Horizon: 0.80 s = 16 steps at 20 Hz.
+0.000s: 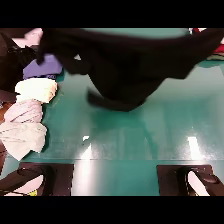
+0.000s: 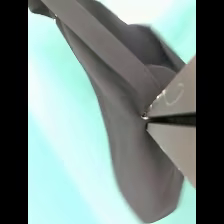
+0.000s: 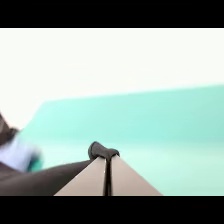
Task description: Fold the shirts.
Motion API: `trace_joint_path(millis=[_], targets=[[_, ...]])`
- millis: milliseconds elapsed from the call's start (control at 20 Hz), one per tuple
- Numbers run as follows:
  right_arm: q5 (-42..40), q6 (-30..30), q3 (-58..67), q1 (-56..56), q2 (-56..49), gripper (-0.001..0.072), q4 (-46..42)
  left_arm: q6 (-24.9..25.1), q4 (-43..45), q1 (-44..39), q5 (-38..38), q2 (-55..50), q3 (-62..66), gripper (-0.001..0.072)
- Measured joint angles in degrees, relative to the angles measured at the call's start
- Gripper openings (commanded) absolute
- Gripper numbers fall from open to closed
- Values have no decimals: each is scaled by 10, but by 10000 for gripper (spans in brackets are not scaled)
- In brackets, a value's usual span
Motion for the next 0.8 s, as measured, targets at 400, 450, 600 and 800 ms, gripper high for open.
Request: trace_joint_path(millis=[400,450,600,800], targets=[[68,4,116,-101,73,11,-2,-3,-183,0,-52,19,-4,25],[85,10,121,-108,67,11,-2,-3,-187,0,-61,20,-26,25],[145,33,126,-118,23,12,-2,-4,-166,0,-75,20,-118,25],[220,54,84,-101,-70,12,-5,-3,-99,0,-55,10,-294,25]])
